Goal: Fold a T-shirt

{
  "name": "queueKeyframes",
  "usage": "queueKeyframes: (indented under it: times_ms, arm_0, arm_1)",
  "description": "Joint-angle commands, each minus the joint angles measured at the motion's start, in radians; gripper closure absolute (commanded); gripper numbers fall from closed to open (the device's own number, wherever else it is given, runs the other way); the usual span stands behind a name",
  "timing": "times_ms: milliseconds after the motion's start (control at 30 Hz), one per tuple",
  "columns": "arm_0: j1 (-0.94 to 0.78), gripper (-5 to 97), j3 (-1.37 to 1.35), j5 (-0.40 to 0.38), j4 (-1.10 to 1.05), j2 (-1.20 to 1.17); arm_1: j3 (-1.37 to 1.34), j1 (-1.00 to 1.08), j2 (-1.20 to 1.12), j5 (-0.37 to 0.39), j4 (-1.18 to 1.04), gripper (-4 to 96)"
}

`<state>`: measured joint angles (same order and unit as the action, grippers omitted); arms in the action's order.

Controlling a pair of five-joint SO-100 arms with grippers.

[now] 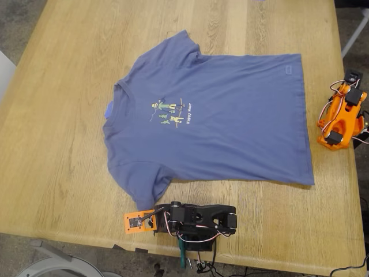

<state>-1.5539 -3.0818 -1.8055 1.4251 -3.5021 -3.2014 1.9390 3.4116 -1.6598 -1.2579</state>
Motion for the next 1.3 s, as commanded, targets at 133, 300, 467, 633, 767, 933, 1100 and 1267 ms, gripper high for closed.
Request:
queueKeyframes:
  times_ms: [133, 300, 467, 633, 767, 933, 1100, 1267]
  arm_0:
    - [0.006, 92, 0.015, -0.003, 0.002, -0.107]
    - [0.006, 92, 0.015, -0.003, 0.002, -0.107]
    - [0.006, 92, 0.015, -0.003, 0.002, -0.107]
    - [0.015, 92, 0.015, -0.319, 0.003, -0.107]
    - [0.014, 92, 0.015, -0.305, 0.003, -0.107]
    - [0.043, 92, 0.015, -0.275, -0.005, -0.107]
    - [0.127, 92, 0.015, -0.276, -0.184, -0.107]
    - [0.152, 92, 0.015, -0.181, -0.433, -0.107]
  arm_1:
    - [-0.066, 0.005, -0.006, -0.005, -0.002, 91.1]
    - [-0.066, 0.005, -0.006, -0.005, -0.002, 91.1]
    - [-0.066, 0.005, -0.006, -0.005, -0.002, 89.7]
    - [-0.066, -0.035, -0.006, -0.005, -0.002, 72.8]
    - [-0.067, -0.011, -0.006, -0.005, -0.002, 70.7]
    - [-0.067, 0.009, -0.006, -0.005, 0.043, 66.0]
    - [-0.066, -0.029, -0.006, 0.008, 0.261, 66.0]
    - [-0.049, -0.067, -0.005, 0.04, 0.42, 66.0]
